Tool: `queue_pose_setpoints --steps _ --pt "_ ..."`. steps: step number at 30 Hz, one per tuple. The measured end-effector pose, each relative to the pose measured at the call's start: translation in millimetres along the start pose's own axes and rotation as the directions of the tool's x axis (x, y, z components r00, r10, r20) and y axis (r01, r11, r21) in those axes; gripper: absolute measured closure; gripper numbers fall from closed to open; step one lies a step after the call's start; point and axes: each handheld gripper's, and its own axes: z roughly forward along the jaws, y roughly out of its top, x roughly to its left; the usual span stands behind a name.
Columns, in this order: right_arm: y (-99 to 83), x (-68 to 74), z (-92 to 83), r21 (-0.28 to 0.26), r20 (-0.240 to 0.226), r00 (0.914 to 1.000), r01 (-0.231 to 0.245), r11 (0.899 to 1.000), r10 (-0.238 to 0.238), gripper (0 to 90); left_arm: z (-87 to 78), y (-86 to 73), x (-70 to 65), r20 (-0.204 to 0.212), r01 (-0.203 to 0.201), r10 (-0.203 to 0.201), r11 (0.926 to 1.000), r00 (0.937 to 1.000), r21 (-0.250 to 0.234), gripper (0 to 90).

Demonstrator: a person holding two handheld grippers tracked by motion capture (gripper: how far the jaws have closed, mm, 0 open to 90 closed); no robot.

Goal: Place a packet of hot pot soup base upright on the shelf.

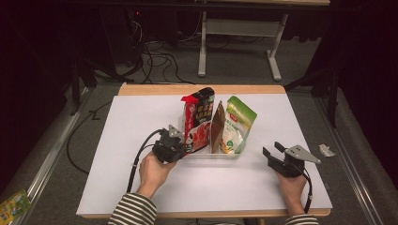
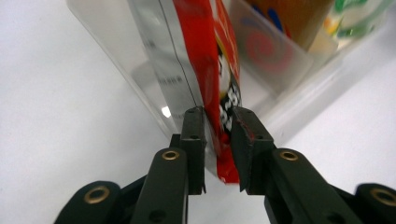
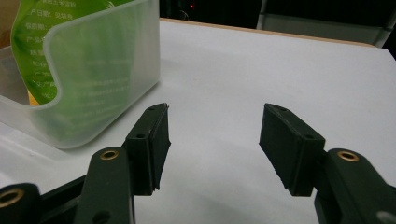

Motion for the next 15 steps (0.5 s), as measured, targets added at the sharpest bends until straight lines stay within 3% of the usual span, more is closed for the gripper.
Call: queue_pose_setpoints --steps 11,14,15 --pt "0.0 0.3 0.3 0.004 0.001 1.0 0.001 1.0 -0.001 42.5 9.0 -1.0 6.1 0.011 0.033 -0.034 0.9989 0.9994 0.033 78.8" --pt "0.0 0.0 -0.1 0.001 0.0 1.0 -0.001 1.0 0.001 42.4 5.7 -3.6 5.7 0.033 0.038 -0.038 0.9992 0.9987 0.015 73.1" --pt "-0.1 0.2 -0.4 0.003 0.001 0.9999 -0.01 1.0 0.01 42.3 2.4 -5.0 5.6 0.037 0.037 -0.036 0.9992 0.9986 -0.015 72.3"
